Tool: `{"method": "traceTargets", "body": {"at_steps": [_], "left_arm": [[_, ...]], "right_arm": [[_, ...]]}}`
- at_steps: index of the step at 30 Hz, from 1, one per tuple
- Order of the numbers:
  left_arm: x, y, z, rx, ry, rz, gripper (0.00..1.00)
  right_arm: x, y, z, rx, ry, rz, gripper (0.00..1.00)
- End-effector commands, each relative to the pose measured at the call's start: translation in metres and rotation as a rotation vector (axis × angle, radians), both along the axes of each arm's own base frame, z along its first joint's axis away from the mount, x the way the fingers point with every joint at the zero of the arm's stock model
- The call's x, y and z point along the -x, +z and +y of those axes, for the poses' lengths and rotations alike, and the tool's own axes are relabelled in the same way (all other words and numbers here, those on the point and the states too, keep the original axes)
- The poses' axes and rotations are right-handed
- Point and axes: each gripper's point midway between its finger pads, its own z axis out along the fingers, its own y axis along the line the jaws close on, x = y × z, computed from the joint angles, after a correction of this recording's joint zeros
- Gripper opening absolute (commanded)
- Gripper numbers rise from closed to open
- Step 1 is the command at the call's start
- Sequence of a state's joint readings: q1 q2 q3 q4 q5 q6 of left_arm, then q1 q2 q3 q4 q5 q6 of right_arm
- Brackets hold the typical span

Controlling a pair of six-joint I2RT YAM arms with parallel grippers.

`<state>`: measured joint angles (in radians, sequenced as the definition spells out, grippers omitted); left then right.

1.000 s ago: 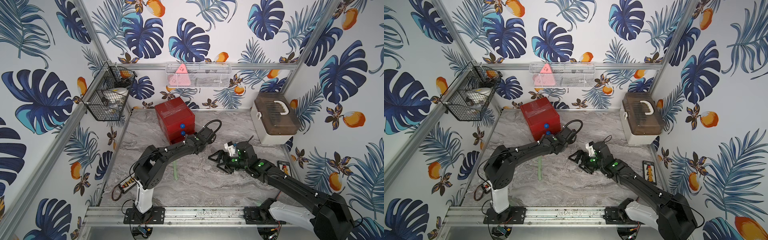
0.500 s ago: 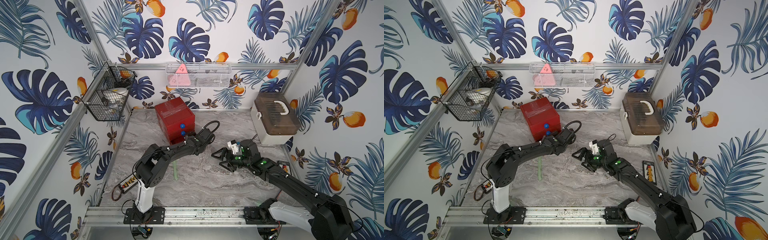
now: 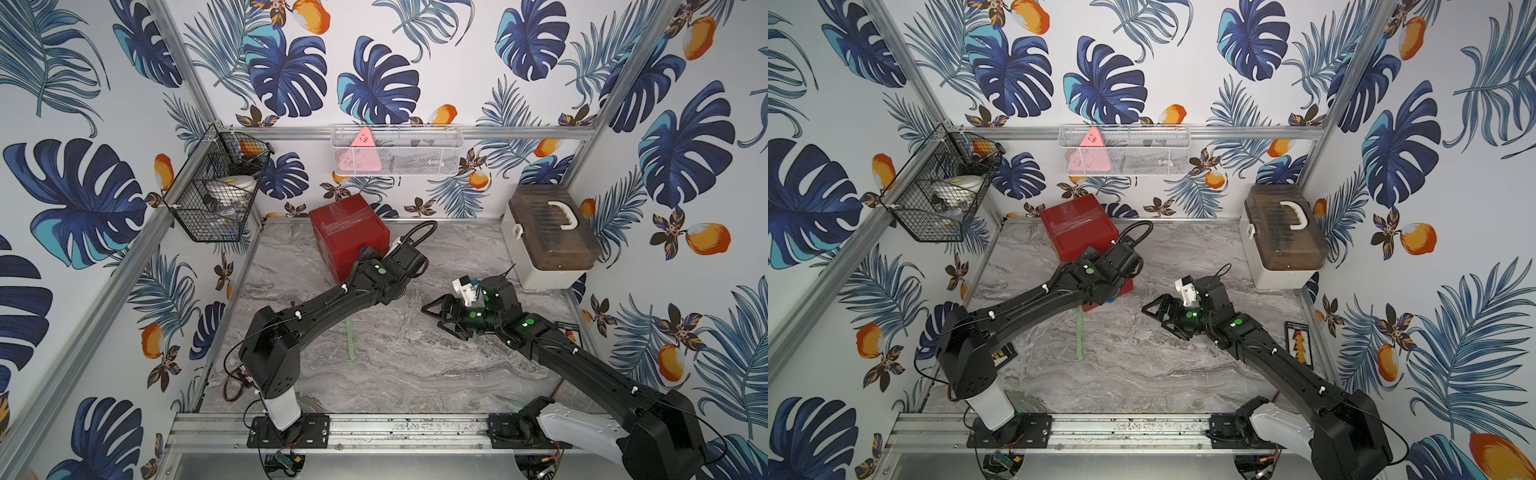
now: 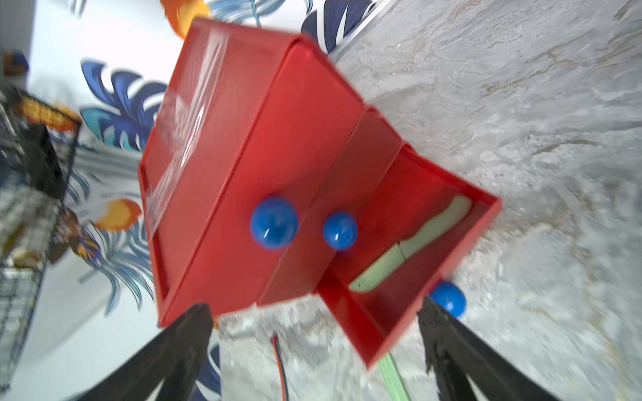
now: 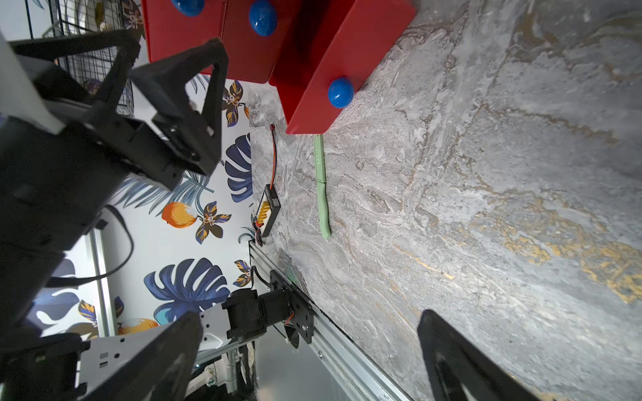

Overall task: Place the fruit knives into the drawer by color
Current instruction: Place the fruit knife in the drawer, then pick up the fruit knife from the center of the board.

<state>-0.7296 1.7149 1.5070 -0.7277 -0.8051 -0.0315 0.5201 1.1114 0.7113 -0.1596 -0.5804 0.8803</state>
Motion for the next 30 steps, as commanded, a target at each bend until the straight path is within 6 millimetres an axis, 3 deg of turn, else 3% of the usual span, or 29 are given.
{"method": "traceTargets", "body": {"at_steps": [1,6,10,16,20,23,30], "left_arm": [[0.044,-0.019,0.018,0.091,0.091,0.17,0.99],[0.094,-0.035,0.033,0.227,0.177,0.301,0.99],[0.128,-0.059,0.046,0.326,0.272,0.387,0.99],[0.156,-0.103,0.061,0.449,0.438,0.487,0.96],[0.16,-0.134,0.075,0.566,0.541,0.534,0.88],[0.153,-0.151,0.08,0.663,0.581,0.56,0.77],[0.136,-0.179,0.077,0.657,0.591,0.643,0.67]], "right_arm": [[0.007,0.0,-0.002,0.044,0.064,-0.061,1.0],[0.021,-0.005,0.003,0.066,0.116,-0.101,1.0],[0.044,-0.009,0.027,0.081,0.192,-0.125,1.0],[0.073,-0.009,0.064,0.096,0.288,-0.169,1.0],[0.077,-0.012,0.075,0.071,0.288,-0.158,1.0],[0.078,-0.009,0.077,0.077,0.286,-0.174,1.0],[0.075,-0.006,0.077,0.087,0.276,-0.185,1.0]]}}
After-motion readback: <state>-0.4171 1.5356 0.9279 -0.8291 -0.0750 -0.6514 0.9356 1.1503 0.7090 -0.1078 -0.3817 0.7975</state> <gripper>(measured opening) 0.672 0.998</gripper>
